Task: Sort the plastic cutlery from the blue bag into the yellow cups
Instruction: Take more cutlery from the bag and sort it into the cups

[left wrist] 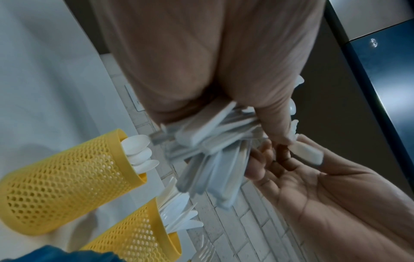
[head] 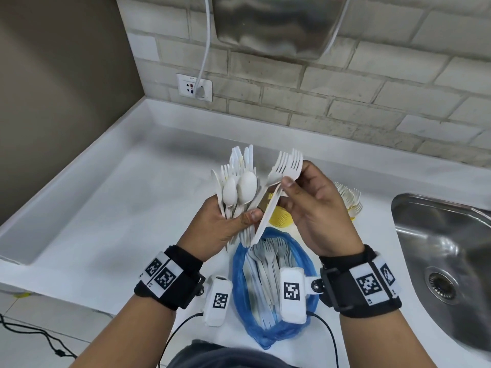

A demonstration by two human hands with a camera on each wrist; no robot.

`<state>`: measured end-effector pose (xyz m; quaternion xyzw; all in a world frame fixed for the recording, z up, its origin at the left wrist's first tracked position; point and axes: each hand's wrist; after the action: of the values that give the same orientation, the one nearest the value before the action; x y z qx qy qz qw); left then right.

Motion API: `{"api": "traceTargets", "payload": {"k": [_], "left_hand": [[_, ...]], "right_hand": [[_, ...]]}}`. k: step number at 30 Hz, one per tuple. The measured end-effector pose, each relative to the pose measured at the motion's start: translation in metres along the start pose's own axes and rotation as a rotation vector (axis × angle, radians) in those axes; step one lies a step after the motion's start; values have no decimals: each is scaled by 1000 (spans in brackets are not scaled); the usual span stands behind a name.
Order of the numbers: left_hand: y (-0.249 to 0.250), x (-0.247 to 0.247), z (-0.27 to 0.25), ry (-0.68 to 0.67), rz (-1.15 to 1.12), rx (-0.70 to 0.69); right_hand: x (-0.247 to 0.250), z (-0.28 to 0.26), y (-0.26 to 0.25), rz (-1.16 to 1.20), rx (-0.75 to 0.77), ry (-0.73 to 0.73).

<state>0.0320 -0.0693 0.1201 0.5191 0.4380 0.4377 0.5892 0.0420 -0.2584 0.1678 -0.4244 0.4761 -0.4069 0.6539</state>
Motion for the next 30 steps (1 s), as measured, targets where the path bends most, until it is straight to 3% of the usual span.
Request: {"api": "traceTargets", "payload": {"k": [7,11,20,24,30], "left_hand": [[-2,-3,2,15,-57,52],[-3,-5,2,14,-74,77],[-1,-6,3,15,-75,84],[0,-5,1,20,-91,77],[-3,-4,-1,57,-135,76]], "right_hand": [[8,8,-6,540,-106,77],[13,15,-7,655,-156,158],[5,12,-6,516,-153,160],[-4,12,-6,296,-96,218],[-6,7,-6,-53,-5,171]]}}
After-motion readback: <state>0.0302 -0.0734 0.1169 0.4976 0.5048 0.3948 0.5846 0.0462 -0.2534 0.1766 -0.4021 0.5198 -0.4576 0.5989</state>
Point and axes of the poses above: each hand's wrist, its own z-axis towards the middle knuckle, its own x-axis out of the back of the hand, y = z × x, and after that the axes turned 2 degrees about x, right-handed
